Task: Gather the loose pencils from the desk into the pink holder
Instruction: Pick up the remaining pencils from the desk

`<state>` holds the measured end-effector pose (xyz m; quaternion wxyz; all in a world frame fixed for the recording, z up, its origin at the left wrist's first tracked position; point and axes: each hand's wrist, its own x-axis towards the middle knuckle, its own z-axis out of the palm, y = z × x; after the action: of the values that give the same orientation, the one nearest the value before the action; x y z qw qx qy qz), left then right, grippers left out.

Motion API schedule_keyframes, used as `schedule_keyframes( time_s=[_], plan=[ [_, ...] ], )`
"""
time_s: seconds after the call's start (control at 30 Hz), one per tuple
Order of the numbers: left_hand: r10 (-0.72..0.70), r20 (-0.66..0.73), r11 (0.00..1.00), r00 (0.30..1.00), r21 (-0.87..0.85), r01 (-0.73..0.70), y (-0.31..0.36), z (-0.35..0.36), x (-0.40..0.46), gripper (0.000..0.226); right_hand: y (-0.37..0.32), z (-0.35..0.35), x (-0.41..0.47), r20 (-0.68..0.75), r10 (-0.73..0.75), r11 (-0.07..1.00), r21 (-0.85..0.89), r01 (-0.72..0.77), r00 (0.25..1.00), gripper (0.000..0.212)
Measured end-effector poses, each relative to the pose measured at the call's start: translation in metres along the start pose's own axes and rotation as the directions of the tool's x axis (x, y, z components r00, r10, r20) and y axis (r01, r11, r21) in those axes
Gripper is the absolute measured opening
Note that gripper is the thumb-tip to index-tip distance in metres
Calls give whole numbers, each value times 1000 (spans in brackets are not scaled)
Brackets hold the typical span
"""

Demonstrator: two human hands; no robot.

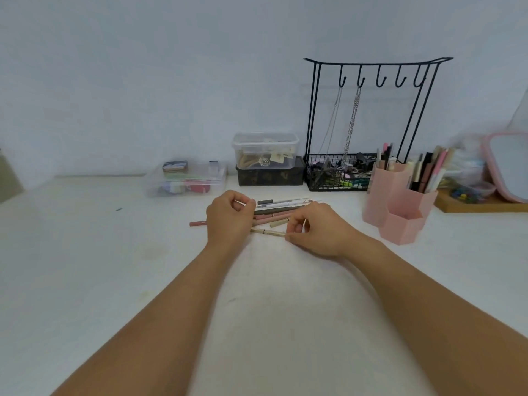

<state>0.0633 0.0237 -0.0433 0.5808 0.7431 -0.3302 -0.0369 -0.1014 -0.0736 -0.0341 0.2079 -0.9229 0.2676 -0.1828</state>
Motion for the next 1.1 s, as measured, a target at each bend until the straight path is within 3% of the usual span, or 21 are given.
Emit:
schedule_keyframes(
  time_s=[0.07,0.13,0.2,0.23,0.3,0.37,0.47,0.57,0.73,0.8,0.83,0.87,0.93,1.0,1.1],
  plan=[
    [-7,-23,1000,1000,-12,7,-2,1,2,14,1,-1,1,-2,9,1000,-2,-9,1000,7],
    [-17,-76,999,997,-49,14,-1,1,5,25,4,-6,1,-38,68,993,101,-64,997,8],
    [-62,-120,990,991,-132,46,1,-1,5,39,3,-13,0,-68,183,905,402,-141,981,8],
    [-85,-96,980,992,-189,65,4,-2,4,44,2,-18,-1,-58,232,802,577,-157,971,9],
    [-97,55,946,994,-304,109,13,-1,-3,47,-4,-22,-1,-13,281,547,824,-149,959,11],
    [-56,234,920,971,-366,141,23,3,-13,38,-11,-19,1,16,295,344,931,-122,955,11],
    [64,394,886,917,-445,129,29,14,-26,36,-23,-2,1,39,236,244,965,-98,971,15],
    [112,409,887,906,-453,94,29,22,-35,36,-33,16,2,23,248,195,978,-73,969,19],
    [45,371,846,927,-507,162,27,23,-31,33,-40,26,3,-42,281,268,963,-36,959,23],
    [21,338,851,941,-500,161,24,23,-27,32,-40,25,3,-87,245,365,931,-9,966,23],
    [3,312,855,950,-493,160,22,22,-25,31,-37,23,3,-142,237,463,886,17,961,22],
    [-24,288,852,957,-495,171,22,22,-23,31,-31,20,5,-243,233,621,782,48,941,21],
    [-87,246,838,965,-506,204,20,19,-14,31,-11,9,10,-444,184,921,390,4,877,24],
    [-146,208,836,967,-496,233,18,14,-7,32,11,-5,10,-456,164,986,87,-140,875,33],
    [-231,147,855,962,-442,272,11,7,2,30,35,-12,8,-277,265,951,-79,-297,923,41]
  ],
)
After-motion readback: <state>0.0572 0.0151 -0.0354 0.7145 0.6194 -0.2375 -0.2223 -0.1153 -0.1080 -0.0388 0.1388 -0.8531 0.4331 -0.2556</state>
